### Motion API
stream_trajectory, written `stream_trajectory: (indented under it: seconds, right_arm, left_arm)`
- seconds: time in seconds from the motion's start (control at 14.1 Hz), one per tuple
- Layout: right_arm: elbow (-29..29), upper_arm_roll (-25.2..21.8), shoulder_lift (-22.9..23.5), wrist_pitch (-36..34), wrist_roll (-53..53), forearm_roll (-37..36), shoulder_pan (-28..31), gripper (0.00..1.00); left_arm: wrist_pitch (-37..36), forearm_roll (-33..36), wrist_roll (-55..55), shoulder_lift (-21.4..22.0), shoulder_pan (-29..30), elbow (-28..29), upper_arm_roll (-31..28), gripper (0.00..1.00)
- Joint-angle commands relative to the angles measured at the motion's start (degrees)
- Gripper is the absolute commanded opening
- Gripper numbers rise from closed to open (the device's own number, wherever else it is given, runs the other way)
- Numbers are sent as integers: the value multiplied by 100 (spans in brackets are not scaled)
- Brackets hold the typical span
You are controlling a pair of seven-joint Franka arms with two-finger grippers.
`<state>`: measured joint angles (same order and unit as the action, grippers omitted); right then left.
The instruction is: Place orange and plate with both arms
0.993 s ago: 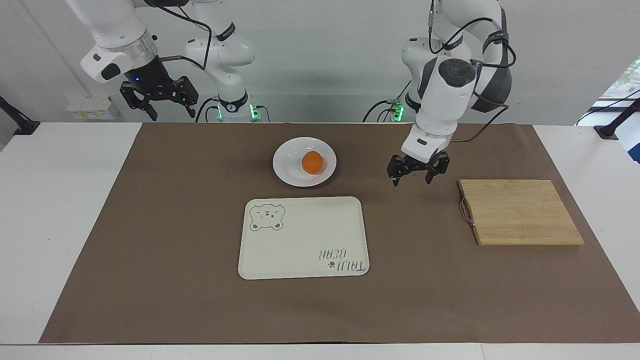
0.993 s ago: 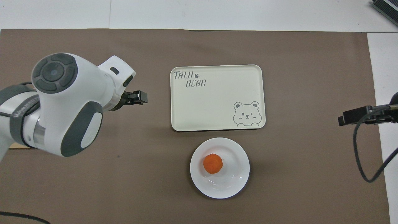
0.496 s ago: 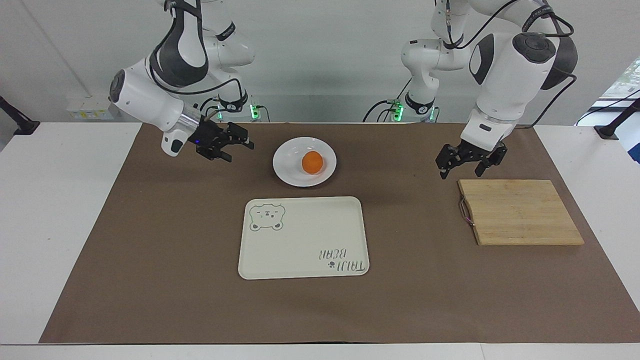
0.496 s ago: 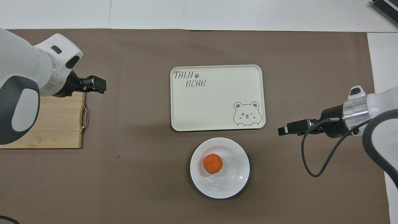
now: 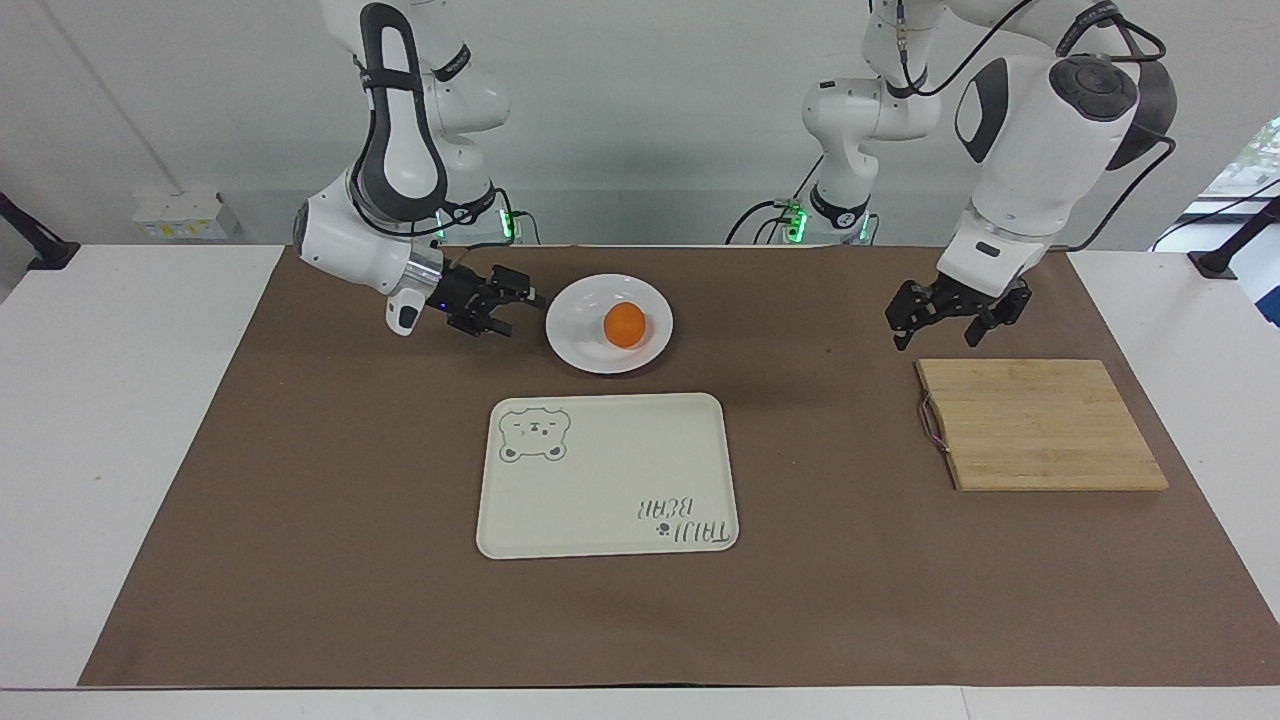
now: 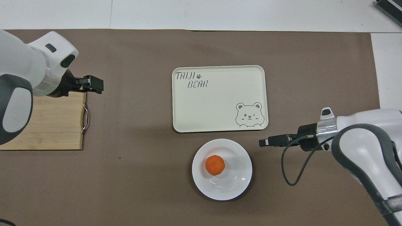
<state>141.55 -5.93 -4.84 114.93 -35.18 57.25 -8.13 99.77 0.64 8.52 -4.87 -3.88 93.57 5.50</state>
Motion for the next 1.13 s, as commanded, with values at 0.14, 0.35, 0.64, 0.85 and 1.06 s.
stream_trajectory:
  seconds: [0.14,0.35,0.64,0.85,1.06]
  right_arm:
    - [443,4,220,223,-770,699,-66,100]
    - [654,4,378,258,-990,1278,-223,100]
    - [838,4,405,390,-991,1482,-374,100]
    - [883,4,405,373,-929,1552,-374,100]
    - [909,4,484,390,-982,1860,-514,100]
  left_arm:
    - [-572,-11,-1026,284,537,-182,-162,100]
    - [-958,-20,-1019,609,248,-129,-593,100]
    - [-1303,-20,-975,751,134,-76,-611,100]
    - [-1276,-20,-834,707,133,-94,-602,100]
    - [-1293,-20,-825,698,142,-102,-602,100]
